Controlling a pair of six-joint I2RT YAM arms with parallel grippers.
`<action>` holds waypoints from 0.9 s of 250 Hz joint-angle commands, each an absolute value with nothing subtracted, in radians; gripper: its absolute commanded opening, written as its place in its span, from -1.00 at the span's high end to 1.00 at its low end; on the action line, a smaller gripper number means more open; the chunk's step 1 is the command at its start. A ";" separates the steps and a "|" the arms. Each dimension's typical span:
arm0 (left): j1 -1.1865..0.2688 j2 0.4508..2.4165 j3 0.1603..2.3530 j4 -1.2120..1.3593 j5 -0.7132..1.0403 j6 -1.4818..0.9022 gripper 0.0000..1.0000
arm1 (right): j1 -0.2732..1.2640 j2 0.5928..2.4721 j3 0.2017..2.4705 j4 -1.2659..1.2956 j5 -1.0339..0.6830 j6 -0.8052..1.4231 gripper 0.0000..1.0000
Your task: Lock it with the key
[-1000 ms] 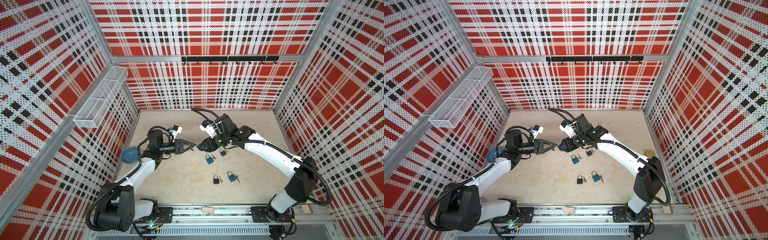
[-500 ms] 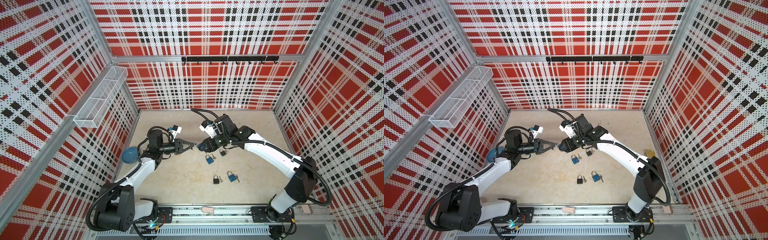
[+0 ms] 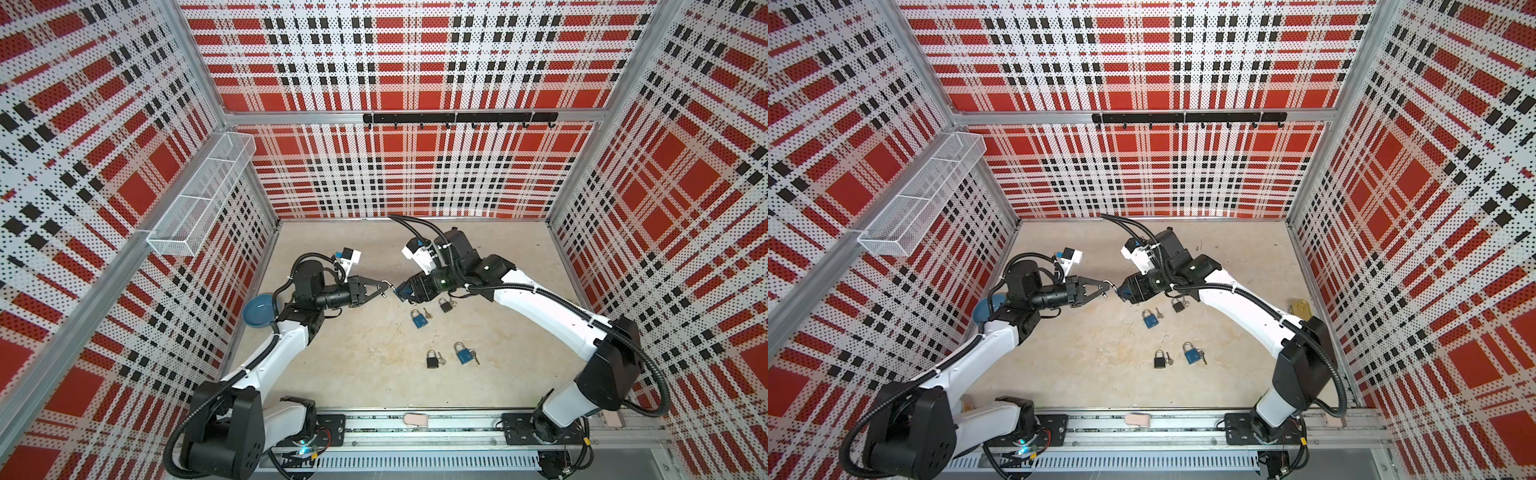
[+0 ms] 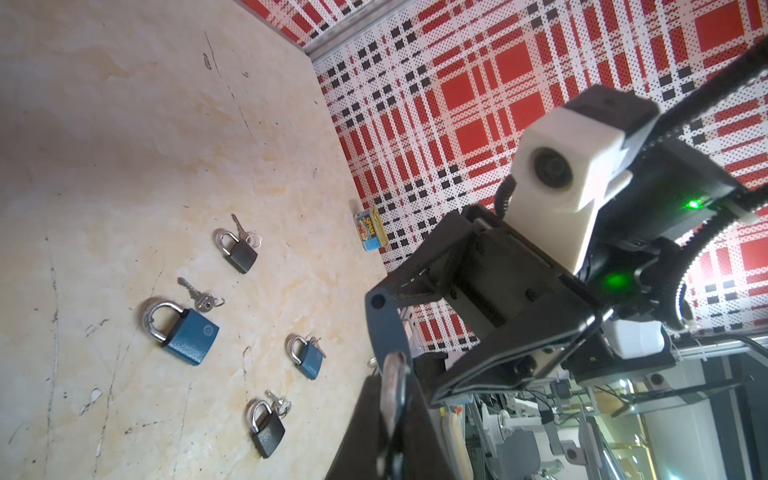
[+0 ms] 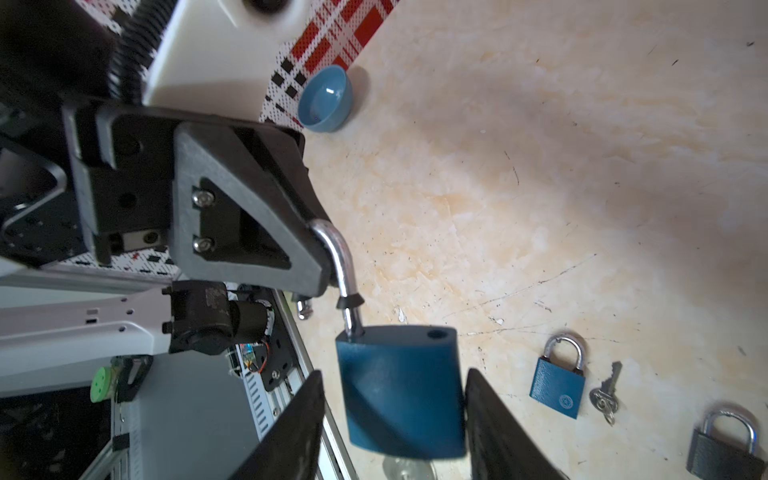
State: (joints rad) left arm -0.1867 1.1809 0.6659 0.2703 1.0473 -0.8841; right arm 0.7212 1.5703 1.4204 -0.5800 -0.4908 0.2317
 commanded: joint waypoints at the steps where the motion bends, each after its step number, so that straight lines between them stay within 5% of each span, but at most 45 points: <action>1: -0.208 1.143 0.696 0.316 0.957 -0.928 1.00 | 0.715 1.480 1.382 -0.460 -0.533 0.240 -0.14; 45: -0.254 1.119 0.732 0.315 0.879 -0.966 1.00 | 0.714 1.416 1.308 -0.394 -0.530 0.242 -0.32; 129: -0.296 1.053 0.779 0.316 0.776 -1.047 1.00 | 0.708 1.361 1.213 -0.277 -0.485 0.187 -0.34; 225: -0.366 1.034 0.816 0.308 0.739 -1.089 1.00 | 0.708 1.387 1.232 -0.185 -0.549 0.185 -0.06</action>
State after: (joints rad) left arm -0.3531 1.0580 0.7753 0.2604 0.7547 -1.0565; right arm 0.7113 1.3880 1.2152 -0.2642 -0.5209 0.2020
